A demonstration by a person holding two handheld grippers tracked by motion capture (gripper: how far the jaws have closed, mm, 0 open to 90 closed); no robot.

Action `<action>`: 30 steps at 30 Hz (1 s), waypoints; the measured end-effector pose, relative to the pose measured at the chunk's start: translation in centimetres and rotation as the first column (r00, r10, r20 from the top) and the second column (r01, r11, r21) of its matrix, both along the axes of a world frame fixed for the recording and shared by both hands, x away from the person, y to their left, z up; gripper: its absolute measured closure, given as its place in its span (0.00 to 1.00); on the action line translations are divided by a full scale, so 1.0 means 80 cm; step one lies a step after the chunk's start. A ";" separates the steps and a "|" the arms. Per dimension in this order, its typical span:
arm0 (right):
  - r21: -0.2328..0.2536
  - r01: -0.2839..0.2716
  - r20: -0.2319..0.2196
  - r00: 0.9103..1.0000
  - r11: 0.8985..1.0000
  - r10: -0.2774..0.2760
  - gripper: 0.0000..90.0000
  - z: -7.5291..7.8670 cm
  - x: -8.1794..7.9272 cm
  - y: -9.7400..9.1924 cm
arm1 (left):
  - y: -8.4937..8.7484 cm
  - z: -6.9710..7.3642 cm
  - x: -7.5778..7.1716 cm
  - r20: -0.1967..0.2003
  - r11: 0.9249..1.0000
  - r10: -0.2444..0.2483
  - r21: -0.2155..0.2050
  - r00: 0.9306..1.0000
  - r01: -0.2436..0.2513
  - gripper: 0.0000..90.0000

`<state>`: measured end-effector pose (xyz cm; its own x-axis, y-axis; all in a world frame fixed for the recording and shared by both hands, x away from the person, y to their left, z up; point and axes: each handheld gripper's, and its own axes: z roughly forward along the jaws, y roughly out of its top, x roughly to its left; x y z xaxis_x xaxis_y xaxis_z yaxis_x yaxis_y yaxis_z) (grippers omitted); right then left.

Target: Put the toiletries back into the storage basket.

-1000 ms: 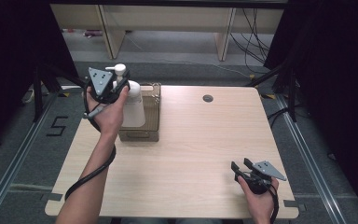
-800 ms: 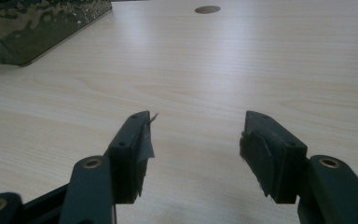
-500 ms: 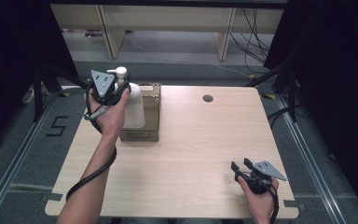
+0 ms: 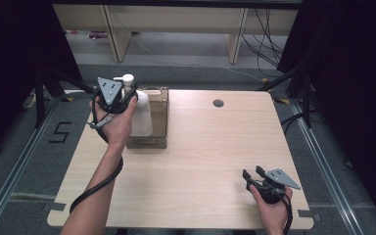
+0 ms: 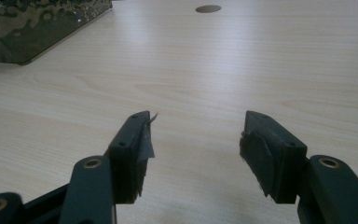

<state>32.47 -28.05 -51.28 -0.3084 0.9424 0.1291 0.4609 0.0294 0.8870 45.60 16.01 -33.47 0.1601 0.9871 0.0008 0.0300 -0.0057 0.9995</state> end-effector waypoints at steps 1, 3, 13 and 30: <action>-0.008 0.001 0.006 1.000 1.000 -0.001 0.48 -0.001 0.000 0.000 | 0.000 -0.001 -0.001 -0.003 1.000 0.001 0.000 1.000 -0.001 0.66; -0.007 0.000 0.005 1.000 1.000 0.000 0.48 0.000 0.000 0.000 | 0.000 -0.004 -0.001 -0.006 1.000 0.001 0.001 1.000 -0.001 0.66; -0.008 0.001 0.006 1.000 1.000 -0.001 0.48 0.000 0.000 0.000 | -0.001 -0.019 -0.004 -0.034 1.000 0.003 0.005 0.999 -0.002 0.66; -0.016 0.005 0.024 1.000 1.000 -0.004 0.48 -0.001 0.001 0.001 | 0.000 -0.040 -0.009 -0.074 1.000 0.011 0.006 0.997 -0.011 0.66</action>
<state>32.56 -27.96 -51.35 -0.3069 0.9457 0.1070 0.4401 0.0414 0.8970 44.84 16.05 -36.67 0.1492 0.9888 -0.0048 0.1036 -0.0108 0.9946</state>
